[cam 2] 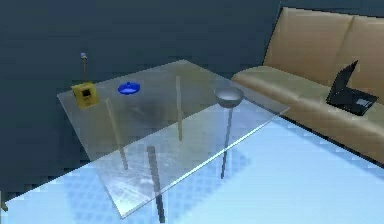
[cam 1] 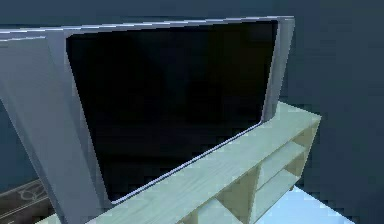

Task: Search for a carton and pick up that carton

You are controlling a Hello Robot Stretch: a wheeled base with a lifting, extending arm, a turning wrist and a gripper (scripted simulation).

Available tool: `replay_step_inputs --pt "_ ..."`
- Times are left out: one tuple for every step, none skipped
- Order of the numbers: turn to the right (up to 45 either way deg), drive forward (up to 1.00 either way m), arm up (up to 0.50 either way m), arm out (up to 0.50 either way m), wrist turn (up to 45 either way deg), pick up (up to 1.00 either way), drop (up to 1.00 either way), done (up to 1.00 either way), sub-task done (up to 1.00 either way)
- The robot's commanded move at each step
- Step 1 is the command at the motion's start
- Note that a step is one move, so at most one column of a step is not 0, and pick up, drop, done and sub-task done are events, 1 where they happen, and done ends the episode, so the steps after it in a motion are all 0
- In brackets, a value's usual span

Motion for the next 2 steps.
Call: replay_step_inputs --pt "21.0 0.00 0.00 0.00 0.0 0.00 0.00 0.00 0.00" --pt "0.0 0.30 0.00 0.00 0.0 0.00 0.00 0.00 0.00"
